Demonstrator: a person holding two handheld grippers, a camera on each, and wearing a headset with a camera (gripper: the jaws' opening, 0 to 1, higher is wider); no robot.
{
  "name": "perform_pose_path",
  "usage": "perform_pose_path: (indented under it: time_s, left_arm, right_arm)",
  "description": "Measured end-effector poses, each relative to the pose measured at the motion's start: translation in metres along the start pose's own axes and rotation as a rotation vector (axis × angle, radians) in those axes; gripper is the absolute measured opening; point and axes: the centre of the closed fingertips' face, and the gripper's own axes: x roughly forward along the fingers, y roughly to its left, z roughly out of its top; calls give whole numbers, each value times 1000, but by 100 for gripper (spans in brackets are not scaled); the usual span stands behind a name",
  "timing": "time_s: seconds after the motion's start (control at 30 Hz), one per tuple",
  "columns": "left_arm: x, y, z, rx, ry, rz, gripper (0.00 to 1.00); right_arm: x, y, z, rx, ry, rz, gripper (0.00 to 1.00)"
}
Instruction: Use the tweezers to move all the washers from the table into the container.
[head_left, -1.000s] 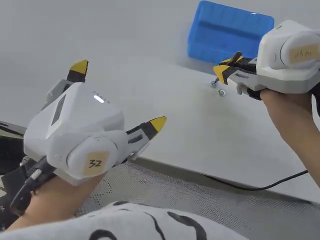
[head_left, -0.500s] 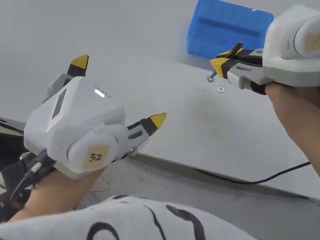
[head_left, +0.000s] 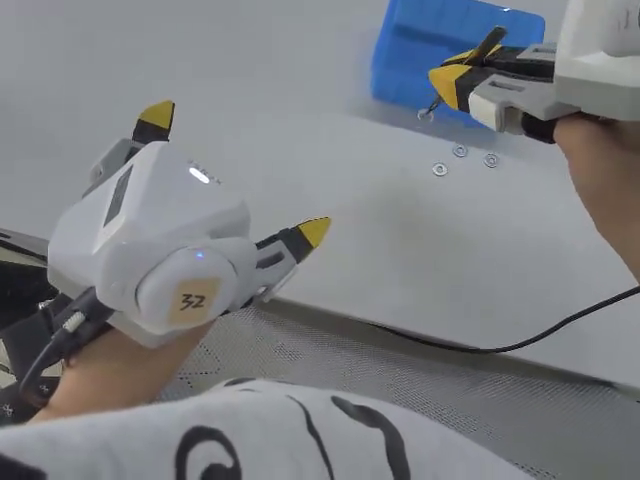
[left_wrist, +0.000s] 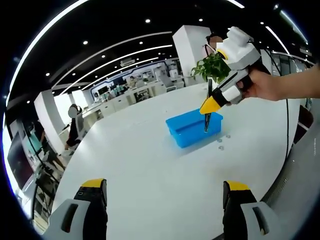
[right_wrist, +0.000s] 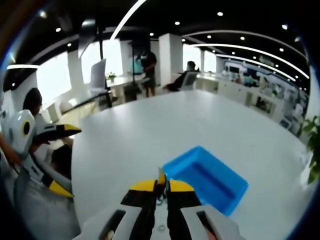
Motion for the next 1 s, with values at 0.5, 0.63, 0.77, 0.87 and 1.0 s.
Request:
perform_pose_path:
  time_s: [0.5, 0.63, 0.77, 0.87, 1.0]
  left_arm:
    - [-1, 4, -2, -6, 11, 17, 99]
    - [-1, 3, -2, -2, 9, 13, 99]
    - [-1, 3, -2, -3, 13, 12, 97]
    - [-1, 4, -2, -6, 11, 14, 97]
    - [-2, 4, -1, -10, 6, 17, 97]
  right_arm:
    - [8, -23, 21, -18, -43, -47, 4]
    - [16, -31, 20, -11, -50, -53, 4]
    - [23, -34, 20, -6, -44, -70, 4]
    - [29, -41, 15, -6, -37, -91, 4]
    - [38, -48, 9, 4, -17, -111, 4]
